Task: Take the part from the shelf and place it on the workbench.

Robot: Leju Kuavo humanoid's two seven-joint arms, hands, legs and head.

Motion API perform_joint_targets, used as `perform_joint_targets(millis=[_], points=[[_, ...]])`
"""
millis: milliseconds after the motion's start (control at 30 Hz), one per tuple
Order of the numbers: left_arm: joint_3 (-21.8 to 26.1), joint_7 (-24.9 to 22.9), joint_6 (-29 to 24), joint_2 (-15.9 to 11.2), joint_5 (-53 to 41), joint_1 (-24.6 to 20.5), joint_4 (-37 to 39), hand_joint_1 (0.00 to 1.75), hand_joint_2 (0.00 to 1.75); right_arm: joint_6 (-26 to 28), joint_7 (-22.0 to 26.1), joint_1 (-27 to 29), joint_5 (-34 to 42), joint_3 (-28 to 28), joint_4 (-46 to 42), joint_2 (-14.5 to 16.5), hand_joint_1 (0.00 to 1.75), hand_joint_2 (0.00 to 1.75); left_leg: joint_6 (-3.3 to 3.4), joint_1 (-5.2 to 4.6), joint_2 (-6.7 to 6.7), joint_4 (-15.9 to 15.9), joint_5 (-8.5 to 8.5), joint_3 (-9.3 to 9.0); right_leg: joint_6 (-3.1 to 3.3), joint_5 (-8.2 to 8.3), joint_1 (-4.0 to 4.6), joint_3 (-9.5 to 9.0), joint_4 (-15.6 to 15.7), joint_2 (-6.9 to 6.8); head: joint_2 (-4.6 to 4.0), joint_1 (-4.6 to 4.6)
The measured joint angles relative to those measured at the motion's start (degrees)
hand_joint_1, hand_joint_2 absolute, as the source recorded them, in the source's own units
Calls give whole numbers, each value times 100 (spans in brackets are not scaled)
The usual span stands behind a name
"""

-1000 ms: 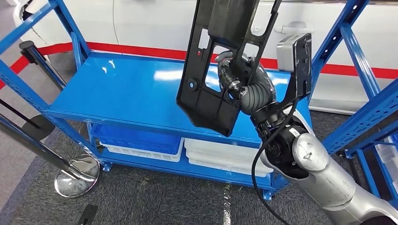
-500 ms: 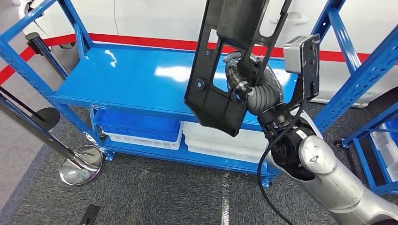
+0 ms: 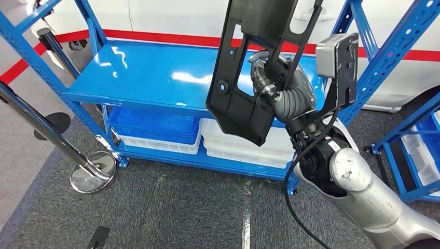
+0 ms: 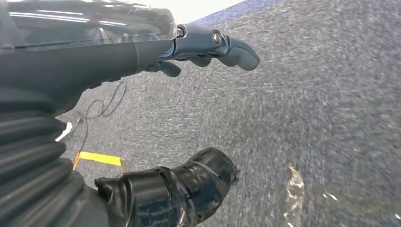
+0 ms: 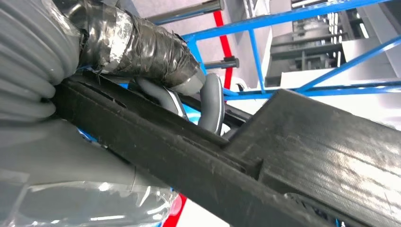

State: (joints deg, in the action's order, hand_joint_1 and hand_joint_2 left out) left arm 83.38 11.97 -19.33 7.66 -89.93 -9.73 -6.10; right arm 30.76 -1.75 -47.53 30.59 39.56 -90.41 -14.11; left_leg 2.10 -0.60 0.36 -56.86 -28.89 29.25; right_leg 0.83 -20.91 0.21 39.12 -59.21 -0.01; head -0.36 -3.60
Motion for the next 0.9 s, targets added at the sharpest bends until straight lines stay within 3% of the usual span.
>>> perform_joint_targets(millis=[33, 67, 133, 167, 200, 233, 300, 333, 400, 433, 500, 567, 633, 667, 700, 733, 767, 833, 900], points=[[0, 3, -1, 3, -1, -1, 1, 0, 175, -1, 0, -4, 4, 0, 1, -5, 175, 175, 26, 18, 14, 67, 83, 16, -34, -103, 3, 33, -51, 5, 0, 8], [0, 10, -2, 7, -1, -1, 2, 0, 175, -1, 2, -8, 12, 0, 1, -10, 175, 175, 45, 42, 29, 120, 180, 55, -67, -322, 2, 88, -210, 10, 0, 26], [0, 26, -3, 12, -1, -4, 3, 0, 175, -3, 5, -13, 34, 0, 2, -14, 175, 175, 63, 61, 41, 134, 324, 196, -128, -922, -37, 221, -824, 13, 0, 50], [-1, 35, -3, 14, -1, -3, 3, 0, 175, -12, 7, -11, 43, 0, 2, -14, 175, 175, 57, 67, 43, 114, 384, 288, -159, -1106, -65, 264, -1163, 12, -1, 52], [-2, 44, -3, 15, -1, -2, 4, 0, 175, -26, 8, -7, 50, 0, 3, -14, 175, 175, 41, 75, 44, 85, 437, 388, -189, -1127, -92, 260, -1412, 10, -1, 51], [-4, 55, -3, 17, -1, -2, 5, 0, 175, -44, 10, -6, 54, 0, 4, -14, 175, 175, 20, 90, 46, 42, 488, 496, -218, -1007, -118, 192, -1518, 9, -1, 50], [-12, 80, -3, 20, -1, -4, 7, 0, 175, -81, 16, -19, 60, 0, 4, -14, 175, 175, -42, 133, 46, -91, 566, 725, -286, -680, -170, -173, -1236, 7, 0, 50], [-16, 93, -4, 20, -1, -5, 7, 0, 175, -92, 19, -34, 61, 0, 3, -14, 175, 175, -81, 146, 41, -170, 591, 837, -318, -676, -173, -430, -905, 10, 0, 55], [-23, 122, -11, 19, -1, -3, 9, 0, 175, -103, 35, -72, 63, 0, -7, -14, 175, 175, -166, 149, 25, -284, 649, 992, -286, -884, -154, -781, -330, 20, -1, 44], [-26, 145, -16, 18, 0, 3, 10, 0, 175, -106, 45, -86, 63, 0, -11, -15, 175, 175, -211, 149, 13, -293, 692, 1035, -237, -966, -124, -829, -195, 22, -1, 40], [-32, 228, -26, 19, 9, 27, 12, 0, 175, -128, 57, -97, 57, 0, -16, -16, 175, 175, -291, 165, -9, -278, 764, 1086, -111, -921, -119, -763, -154, -1, -1, 34], [-39, 308, -40, 21, 28, 43, 15, 0, 175, -149, 49, -109, -15, 0, -26, -18, 175, 175, -346, 185, -13, -455, 545, 1187, -8, -818, -129, -687, -140, -43, -1, 7], [-42, 330, -64, 21, 49, 32, 17, 0, 175, -137, 28, -136, -177, 0, -51, -20, 175, 175, -383, 190, -10, -1023, 52, 1363, 49, -735, -120, -607, -135, -94, -1, -24], [-42, 333, -75, 20, 64, 21, 18, 0, 175, -119, 16, -149, -263, 0, -67, -21, 175, 175, -394, 190, -10, -1369, -132, 1445, 67, -703, -108, -566, -138, -125, -1, -27], [-42, 335, -84, 20, 80, 11, 18, 0, 175, -102, 2, -159, -337, 0, -81, -21, 175, 175, -397, 189, -10, -1630, -196, 1480, 76, -674, -93, -527, -142, -159, -1, -28], [-42, 339, -89, 20, 93, 3, 18, 0, 175, -86, -13, -165, -390, 0, -91, -21, 175, 175, -388, 187, -9, -1737, -149, 1439, 80, -650, -78, -493, -145, -195, -2, -27], [-42, 342, -92, 20, 103, -3, 18, 0, 175, -77, -30, -170, -419, 0, -101, -21, 175, 175, -366, 179, -2, -1645, -20, 1304, 82, -632, -65, -466, -148, -234, -2, -27], [-42, 346, -97, 18, 106, -26, 18, 0, 175, -72, -56, -193, -444, 0, -124, -24, 175, 175, -272, 127, 131, -1012, 197, 821, 72, -605, -43, -440, -148, -321, -2, -27], [-42, 352, -105, 14, 107, -68, 18, 0, 175, -69, -63, -233, -462, 0, -157, -34, 175, 175, -173, 36, 307, -420, 209, 448, 37, -575, -29, -431, -139, -431, -2, -24]])
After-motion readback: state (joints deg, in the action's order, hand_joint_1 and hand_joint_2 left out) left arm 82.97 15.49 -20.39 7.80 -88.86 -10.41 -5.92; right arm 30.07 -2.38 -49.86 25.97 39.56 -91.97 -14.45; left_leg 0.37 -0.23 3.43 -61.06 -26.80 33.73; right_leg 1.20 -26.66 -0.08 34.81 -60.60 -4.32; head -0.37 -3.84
